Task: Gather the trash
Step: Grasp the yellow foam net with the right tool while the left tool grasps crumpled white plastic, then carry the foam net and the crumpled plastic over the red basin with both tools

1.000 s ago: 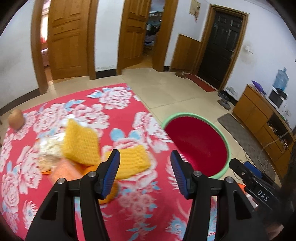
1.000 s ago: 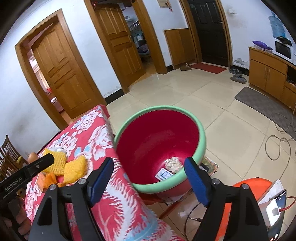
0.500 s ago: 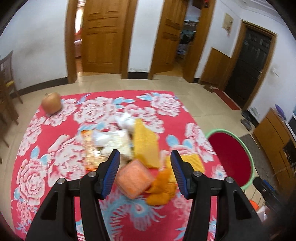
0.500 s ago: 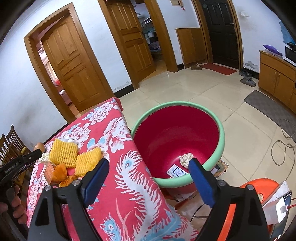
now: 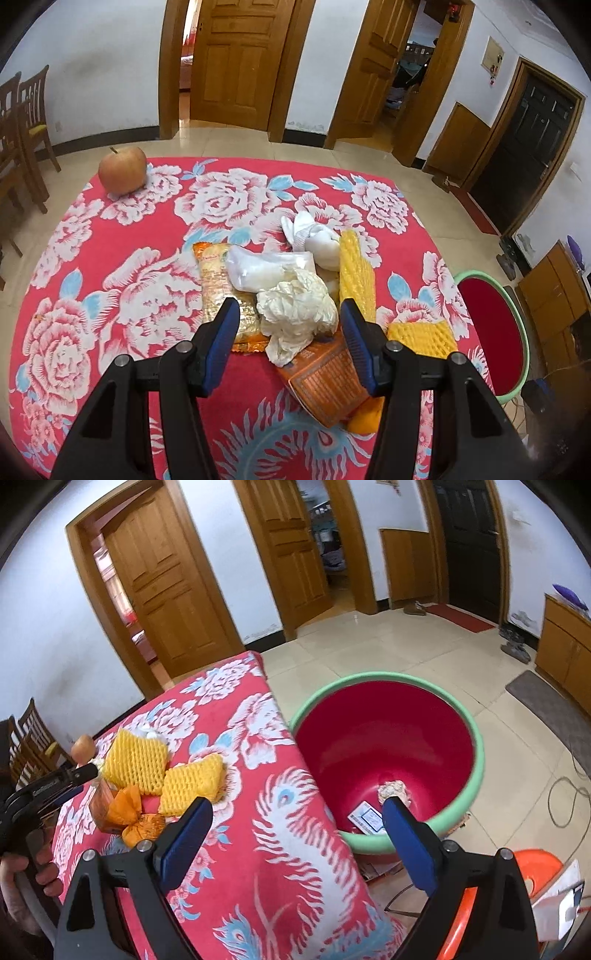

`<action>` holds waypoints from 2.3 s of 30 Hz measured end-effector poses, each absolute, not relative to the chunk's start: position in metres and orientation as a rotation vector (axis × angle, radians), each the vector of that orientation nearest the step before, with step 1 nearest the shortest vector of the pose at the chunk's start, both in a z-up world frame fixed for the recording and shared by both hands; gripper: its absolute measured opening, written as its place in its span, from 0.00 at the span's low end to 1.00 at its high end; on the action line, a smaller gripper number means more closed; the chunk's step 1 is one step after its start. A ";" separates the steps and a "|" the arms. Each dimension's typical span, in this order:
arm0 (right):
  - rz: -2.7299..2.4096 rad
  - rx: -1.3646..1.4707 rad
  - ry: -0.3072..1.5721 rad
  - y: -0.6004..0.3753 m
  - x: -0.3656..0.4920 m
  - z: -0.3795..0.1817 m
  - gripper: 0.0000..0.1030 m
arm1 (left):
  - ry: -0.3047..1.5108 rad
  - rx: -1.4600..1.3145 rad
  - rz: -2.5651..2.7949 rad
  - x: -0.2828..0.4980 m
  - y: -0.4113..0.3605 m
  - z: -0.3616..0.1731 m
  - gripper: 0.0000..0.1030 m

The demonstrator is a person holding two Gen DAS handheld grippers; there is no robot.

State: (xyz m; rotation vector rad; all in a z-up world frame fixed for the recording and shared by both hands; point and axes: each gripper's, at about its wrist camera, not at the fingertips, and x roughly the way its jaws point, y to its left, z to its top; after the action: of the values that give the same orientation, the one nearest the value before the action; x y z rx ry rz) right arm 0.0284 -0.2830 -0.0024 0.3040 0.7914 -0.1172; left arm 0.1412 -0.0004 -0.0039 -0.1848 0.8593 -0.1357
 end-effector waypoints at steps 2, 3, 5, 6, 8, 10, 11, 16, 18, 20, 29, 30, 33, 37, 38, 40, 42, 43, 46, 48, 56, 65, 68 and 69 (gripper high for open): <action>-0.096 0.280 0.799 -0.276 0.035 -0.003 0.92 | 0.872 -0.199 -0.152 0.145 -0.001 -0.009 0.54; -0.084 0.273 0.805 -0.273 0.038 -0.004 0.92 | 0.876 -0.208 -0.162 0.146 -0.001 -0.011 0.47; -0.057 0.265 0.819 -0.267 0.044 -0.006 0.92 | 0.888 -0.226 -0.188 0.148 0.000 -0.015 0.37; -0.048 0.257 0.828 -0.263 0.048 -0.007 0.92 | 0.892 -0.234 -0.196 0.149 0.000 -0.016 0.31; -0.037 0.248 0.839 -0.259 0.053 -0.009 0.92 | 0.889 -0.242 -0.205 0.149 0.001 -0.017 0.28; -0.012 0.252 0.858 -0.254 0.060 -0.013 0.90 | 0.882 -0.243 -0.209 0.147 0.003 -0.016 0.25; 0.001 0.260 0.866 -0.253 0.063 -0.014 0.88 | 0.878 -0.242 -0.211 0.146 0.003 -0.016 0.24; 0.058 0.273 0.910 -0.241 0.081 -0.025 0.71 | 0.847 -0.248 -0.223 0.138 0.009 -0.008 0.22; 0.074 0.280 0.922 -0.237 0.087 -0.028 0.69 | 0.832 -0.246 -0.223 0.134 0.011 -0.004 0.22; 0.080 0.278 0.934 -0.234 0.094 -0.032 0.67 | 0.813 -0.229 -0.213 0.129 0.013 0.001 0.22; 0.087 0.263 0.970 -0.217 0.110 -0.049 0.60 | 0.820 -0.165 -0.134 0.125 0.017 -0.001 0.22; 0.092 0.266 0.977 -0.216 0.111 -0.050 0.56 | 0.823 -0.165 -0.133 0.125 0.018 -0.003 0.22; 0.104 0.262 0.974 -0.213 0.112 -0.052 0.43 | 0.826 -0.163 -0.131 0.124 0.018 -0.004 0.22; 0.122 0.274 0.972 -0.213 0.111 -0.053 0.21 | 0.822 -0.158 -0.128 0.122 0.018 -0.004 0.22; 0.121 0.271 0.966 -0.213 0.110 -0.052 0.19 | 0.823 -0.159 -0.128 0.123 0.018 -0.004 0.22; 0.121 0.259 0.948 -0.212 0.107 -0.048 0.11 | 0.822 -0.157 -0.128 0.122 0.018 -0.003 0.22; 0.128 0.261 0.936 -0.213 0.103 -0.045 0.10 | 0.821 -0.156 -0.127 0.121 0.018 -0.002 0.22; 0.129 0.259 0.932 -0.213 0.101 -0.044 0.10 | 0.820 -0.156 -0.127 0.120 0.018 -0.001 0.22; 0.130 0.252 0.907 -0.214 0.094 -0.037 0.10 | 0.813 -0.155 -0.126 0.117 0.017 0.002 0.22; 0.130 0.255 0.889 -0.216 0.089 -0.031 0.10 | 0.808 -0.154 -0.126 0.114 0.017 0.004 0.22; 0.116 0.254 0.821 -0.225 0.073 -0.008 0.10 | 0.782 -0.147 -0.140 0.102 0.011 0.017 0.22; 0.073 0.258 0.755 -0.239 0.053 0.013 0.10 | 0.750 -0.137 -0.159 0.089 0.002 0.033 0.22; 0.062 0.267 0.737 -0.245 0.047 0.018 0.10 | 0.743 -0.131 -0.166 0.086 -0.002 0.038 0.22; 0.059 0.270 0.732 -0.248 0.045 0.019 0.10 | 0.741 -0.130 -0.170 0.085 -0.004 0.039 0.22</action>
State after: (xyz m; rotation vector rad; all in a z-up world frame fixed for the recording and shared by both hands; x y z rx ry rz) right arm 0.0454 -0.2475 0.0189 0.2698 0.7319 0.0591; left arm 0.0855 -0.0040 0.0391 -0.1300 0.7410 -0.1700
